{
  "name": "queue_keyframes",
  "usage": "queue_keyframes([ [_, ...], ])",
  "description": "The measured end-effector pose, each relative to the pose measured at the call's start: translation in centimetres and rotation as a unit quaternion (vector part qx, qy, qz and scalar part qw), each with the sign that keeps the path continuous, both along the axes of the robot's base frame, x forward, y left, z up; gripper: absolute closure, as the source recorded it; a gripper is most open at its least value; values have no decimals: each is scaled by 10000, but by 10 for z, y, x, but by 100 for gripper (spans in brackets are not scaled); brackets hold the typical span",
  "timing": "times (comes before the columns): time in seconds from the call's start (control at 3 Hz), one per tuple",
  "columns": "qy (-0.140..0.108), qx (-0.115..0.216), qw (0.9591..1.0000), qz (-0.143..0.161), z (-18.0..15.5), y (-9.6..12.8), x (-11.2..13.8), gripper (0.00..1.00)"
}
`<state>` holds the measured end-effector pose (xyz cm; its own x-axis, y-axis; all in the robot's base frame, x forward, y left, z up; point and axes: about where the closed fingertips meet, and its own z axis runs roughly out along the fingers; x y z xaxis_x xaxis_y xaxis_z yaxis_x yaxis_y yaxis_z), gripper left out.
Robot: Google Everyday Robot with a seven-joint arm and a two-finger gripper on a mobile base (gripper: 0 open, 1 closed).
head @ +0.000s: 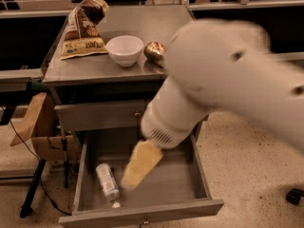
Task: Pick blue plastic bottle from middle drawer and place on counter
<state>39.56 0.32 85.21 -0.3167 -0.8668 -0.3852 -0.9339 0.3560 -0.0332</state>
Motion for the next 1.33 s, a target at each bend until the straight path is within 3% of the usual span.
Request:
queue_keyframes([
  [0.33, 217, 82, 9994, -242, -39, 23, -11, 0],
  [0.67, 206, 79, 9994, -282, -38, 20, -10, 0],
  [1.0, 217, 235, 9979, -568, -49, 37, -8, 0],
  [1.33, 392, 306, 9969, -604, -111, 81, -3, 0],
])
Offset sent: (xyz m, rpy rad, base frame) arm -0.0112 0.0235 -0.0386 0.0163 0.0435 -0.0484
